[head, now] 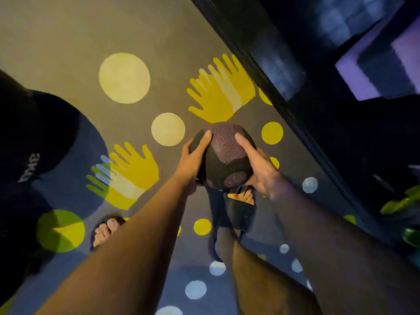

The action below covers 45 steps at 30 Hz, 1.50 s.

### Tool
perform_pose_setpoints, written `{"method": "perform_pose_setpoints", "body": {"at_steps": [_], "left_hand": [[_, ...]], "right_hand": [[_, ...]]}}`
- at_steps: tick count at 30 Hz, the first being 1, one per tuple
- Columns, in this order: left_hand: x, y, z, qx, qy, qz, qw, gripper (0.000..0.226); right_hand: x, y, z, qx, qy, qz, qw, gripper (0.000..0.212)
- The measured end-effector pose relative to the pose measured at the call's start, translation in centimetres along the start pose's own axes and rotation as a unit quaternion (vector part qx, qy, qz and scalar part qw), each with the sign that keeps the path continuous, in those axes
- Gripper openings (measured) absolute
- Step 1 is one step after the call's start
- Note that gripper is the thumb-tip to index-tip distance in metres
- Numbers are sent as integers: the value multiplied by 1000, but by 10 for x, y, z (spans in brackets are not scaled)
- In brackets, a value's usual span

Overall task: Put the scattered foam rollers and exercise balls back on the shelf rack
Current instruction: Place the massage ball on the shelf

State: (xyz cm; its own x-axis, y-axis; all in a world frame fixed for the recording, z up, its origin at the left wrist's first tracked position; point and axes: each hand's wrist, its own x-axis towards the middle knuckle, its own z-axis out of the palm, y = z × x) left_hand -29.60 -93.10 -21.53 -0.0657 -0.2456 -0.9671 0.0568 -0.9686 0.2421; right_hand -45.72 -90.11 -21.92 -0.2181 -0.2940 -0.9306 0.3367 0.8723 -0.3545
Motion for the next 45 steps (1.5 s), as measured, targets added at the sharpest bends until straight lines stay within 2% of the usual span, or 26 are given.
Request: {"method": "perform_pose_setpoints", "body": {"at_steps": [4,7,12,14,18,20,22,24,26,28,31,33,35,36,38,39,41,43,45], "left_hand": [[-42,1,-16,-10,54,-10,998,86],[-111,6,-37,-45,90,-8,995,87],[-237,44,-53,-95,140,95,981,33],[-285,84,-46,-94,129,154,975,28],[-349,179,-13,-108,84,221,966,40],[-374,233,18,-101,62,268,956,55],[-386,280,53,-92,45,323,941,78],[-387,321,88,-85,31,353,931,95],[-379,351,119,-70,36,353,932,103],[-369,372,146,-49,56,354,932,106],[-364,399,178,47,114,337,933,101],[-368,413,197,122,116,314,934,97],[-373,421,208,170,108,324,924,91],[-373,421,209,183,108,341,916,87],[-367,412,207,226,105,387,888,82],[-361,404,205,243,95,406,876,83],[-356,388,202,254,63,415,871,83],[-350,375,199,283,53,401,870,74],[-345,369,195,302,66,414,857,62]], "right_hand": [[-55,-8,9,-50,51,16,997,73],[-125,-9,30,-60,63,6,996,75],[-234,-43,59,-17,64,-67,996,94],[-280,-80,69,-4,66,-102,993,99],[-334,-196,71,15,65,-167,984,109],[-352,-265,61,11,44,-213,976,106],[-362,-327,48,-9,48,-266,963,106],[-365,-380,34,-20,62,-294,954,118],[-359,-419,20,-28,75,-292,953,123],[-348,-444,9,-1,77,-264,962,113],[-334,-465,-1,57,78,-185,978,102],[-328,-473,-9,83,54,-132,986,100],[-325,-482,-19,97,39,-101,989,97],[-325,-486,-23,101,49,-102,988,95],[-322,-487,-28,68,122,-120,983,106],[-321,-483,-31,40,164,-140,976,111],[-319,-475,-35,-8,227,-211,951,106],[-316,-470,-39,-12,233,-255,938,102],[-315,-470,-44,9,224,-242,944,114]]}}
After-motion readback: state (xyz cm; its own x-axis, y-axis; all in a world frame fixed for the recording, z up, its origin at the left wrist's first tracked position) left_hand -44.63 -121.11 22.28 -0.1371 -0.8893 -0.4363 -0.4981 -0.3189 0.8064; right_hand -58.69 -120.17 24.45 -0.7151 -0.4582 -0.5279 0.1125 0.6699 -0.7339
